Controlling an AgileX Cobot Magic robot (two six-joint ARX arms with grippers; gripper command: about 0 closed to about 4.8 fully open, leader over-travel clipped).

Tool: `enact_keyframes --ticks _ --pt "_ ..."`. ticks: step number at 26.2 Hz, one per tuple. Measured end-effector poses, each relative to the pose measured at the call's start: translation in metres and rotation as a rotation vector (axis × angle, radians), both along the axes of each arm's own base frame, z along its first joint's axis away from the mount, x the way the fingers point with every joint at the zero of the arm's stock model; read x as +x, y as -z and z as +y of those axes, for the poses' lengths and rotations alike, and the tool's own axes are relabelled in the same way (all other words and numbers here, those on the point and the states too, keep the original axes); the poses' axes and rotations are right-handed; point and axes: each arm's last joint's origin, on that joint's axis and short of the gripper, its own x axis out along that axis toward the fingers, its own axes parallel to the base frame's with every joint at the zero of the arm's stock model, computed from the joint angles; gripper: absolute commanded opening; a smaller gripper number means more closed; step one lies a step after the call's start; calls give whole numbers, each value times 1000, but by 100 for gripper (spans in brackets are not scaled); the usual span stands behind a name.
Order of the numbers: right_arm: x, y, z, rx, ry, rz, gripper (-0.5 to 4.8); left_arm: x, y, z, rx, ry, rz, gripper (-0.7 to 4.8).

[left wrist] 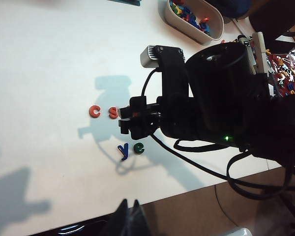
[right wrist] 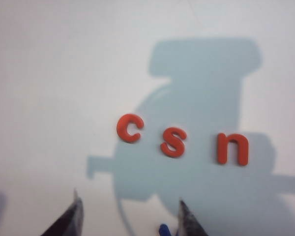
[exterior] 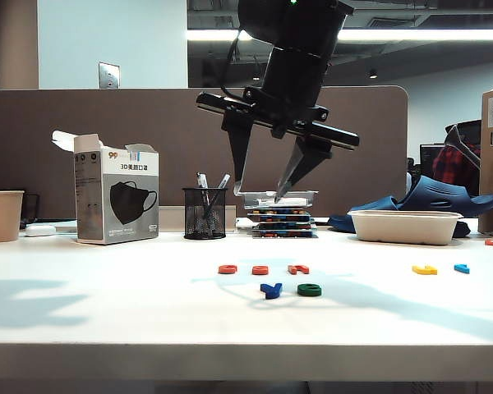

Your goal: Select the appropriate letters from the row of letter magnets placed on the table to arrange into the word "yes".

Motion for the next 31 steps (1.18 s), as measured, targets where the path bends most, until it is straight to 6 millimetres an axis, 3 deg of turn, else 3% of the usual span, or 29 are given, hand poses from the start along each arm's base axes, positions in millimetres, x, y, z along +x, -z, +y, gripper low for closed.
enact_keyframes --ticks 2,5,15,31 --pt "6 3 4 25 -13 15 243 0 0 0 0 0 0 -5" --pt "17 25 12 23 -26 74 243 0 0 0 0 0 0 -5" --pt "32 52 7 -25 12 112 241 0 0 0 0 0 -1 -5" --pt "38 42 11 -21 24 60 233 0 0 0 0 0 -1 -5"
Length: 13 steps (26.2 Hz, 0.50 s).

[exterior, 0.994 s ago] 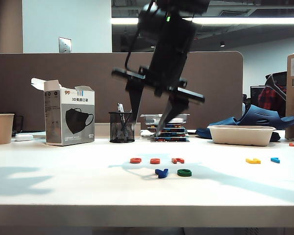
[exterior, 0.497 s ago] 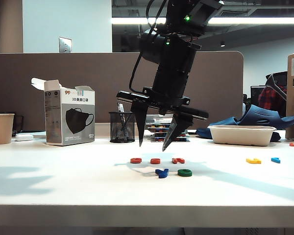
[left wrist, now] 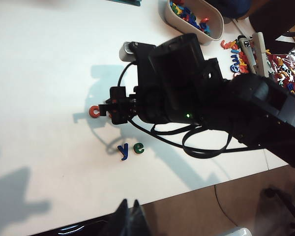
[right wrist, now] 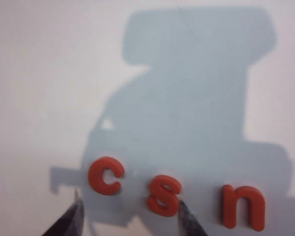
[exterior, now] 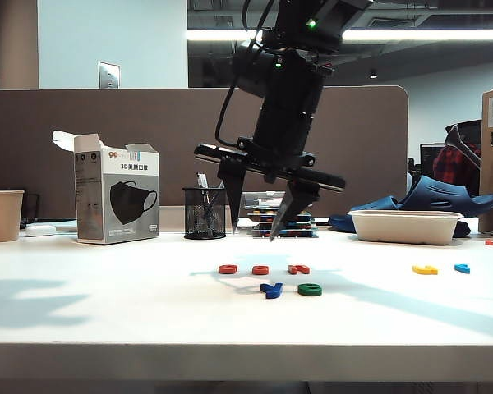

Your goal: Select the appropriate letters from the row of letter magnets placed on the table to arrange into the word "yes".

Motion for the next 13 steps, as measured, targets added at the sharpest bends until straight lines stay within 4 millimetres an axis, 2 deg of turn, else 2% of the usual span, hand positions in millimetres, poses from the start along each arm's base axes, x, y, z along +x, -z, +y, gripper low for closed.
enact_keyframes --ticks 7,13 --pt "3 19 -1 -57 5 83 232 0 0 0 0 0 0 -5" --pt "4 19 0 -52 5 76 229 0 0 0 0 0 0 -5"
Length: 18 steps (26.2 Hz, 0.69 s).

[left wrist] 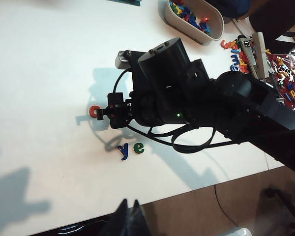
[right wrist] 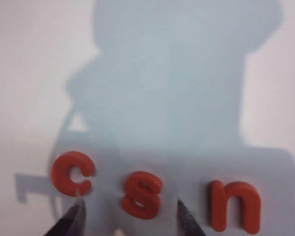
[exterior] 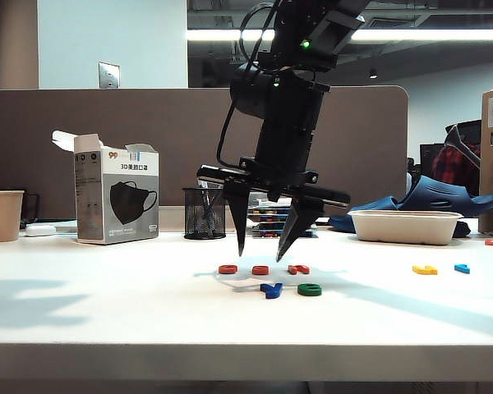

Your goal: Select the appropriate letters from the row of letter magnets placed on the table to arrange into the word "yes".

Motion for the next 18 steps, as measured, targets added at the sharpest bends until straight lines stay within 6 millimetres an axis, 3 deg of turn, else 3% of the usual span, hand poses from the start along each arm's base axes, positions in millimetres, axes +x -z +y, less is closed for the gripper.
enact_keyframes --ticks 13,18 --pt "2 11 1 -13 0 18 228 0 0 0 0 0 0 -5" --pt "2 11 1 -13 0 19 198 0 0 0 0 0 0 -5"
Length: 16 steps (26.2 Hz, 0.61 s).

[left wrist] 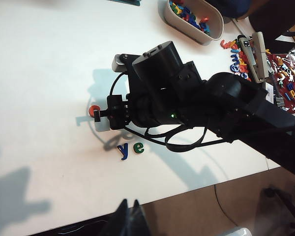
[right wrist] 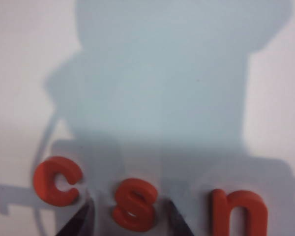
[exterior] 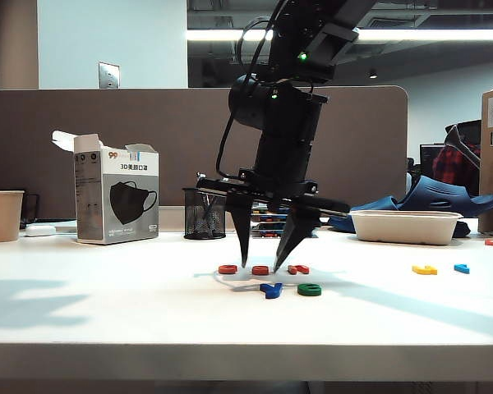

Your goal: Select the appropriate letters from the row of letter magnets placed on the table to arrange into the word "yes".

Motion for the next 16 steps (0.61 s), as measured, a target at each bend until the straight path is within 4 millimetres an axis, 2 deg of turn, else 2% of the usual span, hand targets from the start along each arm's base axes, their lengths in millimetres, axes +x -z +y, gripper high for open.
enact_keyframes --ticks 15,16 --pt "-2 2 2 -14 -5 11 196 0 0 0 0 0 0 -5" --pt "-2 2 2 -14 -4 11 179 0 0 0 0 0 0 -5"
